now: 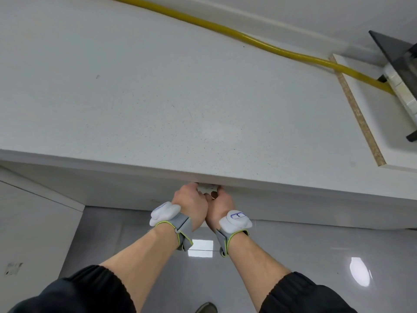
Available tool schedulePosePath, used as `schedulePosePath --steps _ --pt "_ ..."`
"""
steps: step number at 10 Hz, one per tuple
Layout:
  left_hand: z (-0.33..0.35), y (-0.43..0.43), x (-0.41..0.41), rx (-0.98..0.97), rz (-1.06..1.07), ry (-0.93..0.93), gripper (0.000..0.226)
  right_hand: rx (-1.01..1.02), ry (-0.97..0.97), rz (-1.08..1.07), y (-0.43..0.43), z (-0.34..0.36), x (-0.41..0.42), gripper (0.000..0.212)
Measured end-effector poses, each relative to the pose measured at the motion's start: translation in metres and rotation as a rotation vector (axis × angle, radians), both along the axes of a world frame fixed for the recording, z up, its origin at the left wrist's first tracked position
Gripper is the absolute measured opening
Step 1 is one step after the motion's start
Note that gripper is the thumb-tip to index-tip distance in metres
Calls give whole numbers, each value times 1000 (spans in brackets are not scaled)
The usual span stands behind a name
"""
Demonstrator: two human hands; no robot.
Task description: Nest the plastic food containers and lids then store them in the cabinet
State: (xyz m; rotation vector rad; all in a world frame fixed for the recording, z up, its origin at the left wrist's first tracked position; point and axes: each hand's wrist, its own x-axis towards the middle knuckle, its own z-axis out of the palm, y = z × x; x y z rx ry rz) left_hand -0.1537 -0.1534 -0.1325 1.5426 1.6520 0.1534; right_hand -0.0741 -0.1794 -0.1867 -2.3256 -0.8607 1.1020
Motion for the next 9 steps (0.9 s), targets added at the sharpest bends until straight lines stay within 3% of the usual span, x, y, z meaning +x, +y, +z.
schedulePosePath --steps 1,3,5,7,9 --pt "-2 0 4 -15 -1 5 25 -14 -6 27 2 3 3 24" --pt "1 -2 10 -56 26 12 22 -39 -43 162 -1 22 1 34" --pt "-1 -1 0 -151 31 -199 22 -21 -91 314 0 43 -4 30" --pt "-2 -6 -23 -121 -55 -210 40 63 -22 289 -10 47 -22 29" --pt "33 0 -55 3 -42 -307 22 195 56 200 -13 71 -39 34"
